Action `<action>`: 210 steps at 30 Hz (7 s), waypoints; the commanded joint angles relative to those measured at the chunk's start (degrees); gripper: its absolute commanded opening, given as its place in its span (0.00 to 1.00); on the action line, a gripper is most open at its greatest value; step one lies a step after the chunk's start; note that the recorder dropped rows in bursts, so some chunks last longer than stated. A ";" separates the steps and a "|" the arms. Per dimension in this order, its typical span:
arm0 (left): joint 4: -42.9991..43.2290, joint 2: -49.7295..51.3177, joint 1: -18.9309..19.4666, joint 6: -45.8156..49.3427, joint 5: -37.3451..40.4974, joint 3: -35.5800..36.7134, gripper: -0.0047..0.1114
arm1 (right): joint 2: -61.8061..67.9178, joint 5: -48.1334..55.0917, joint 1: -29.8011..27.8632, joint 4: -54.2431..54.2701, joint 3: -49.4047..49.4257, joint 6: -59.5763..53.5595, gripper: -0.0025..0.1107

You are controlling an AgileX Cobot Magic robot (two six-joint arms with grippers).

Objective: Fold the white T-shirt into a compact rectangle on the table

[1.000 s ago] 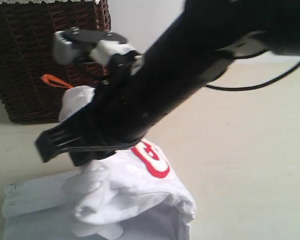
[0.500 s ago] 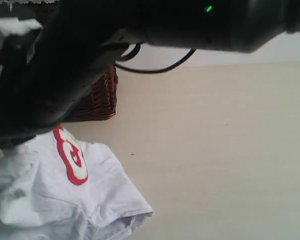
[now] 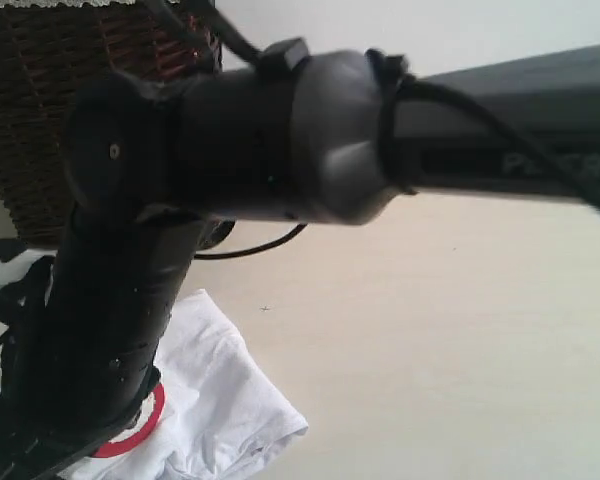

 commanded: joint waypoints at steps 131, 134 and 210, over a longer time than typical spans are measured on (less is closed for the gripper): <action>-32.55 -38.10 -7.32 26.85 -28.09 19.13 0.04 | -52.37 -41.43 -48.08 1.13 40.03 -2.41 0.02; -32.55 -39.41 -7.32 26.85 -27.96 19.13 0.04 | -53.59 -41.22 -48.08 2.50 40.03 -2.52 0.02; -32.74 -70.47 -7.32 -7.95 -36.12 57.09 0.04 | -110.00 -56.93 -48.08 14.33 81.70 0.59 0.02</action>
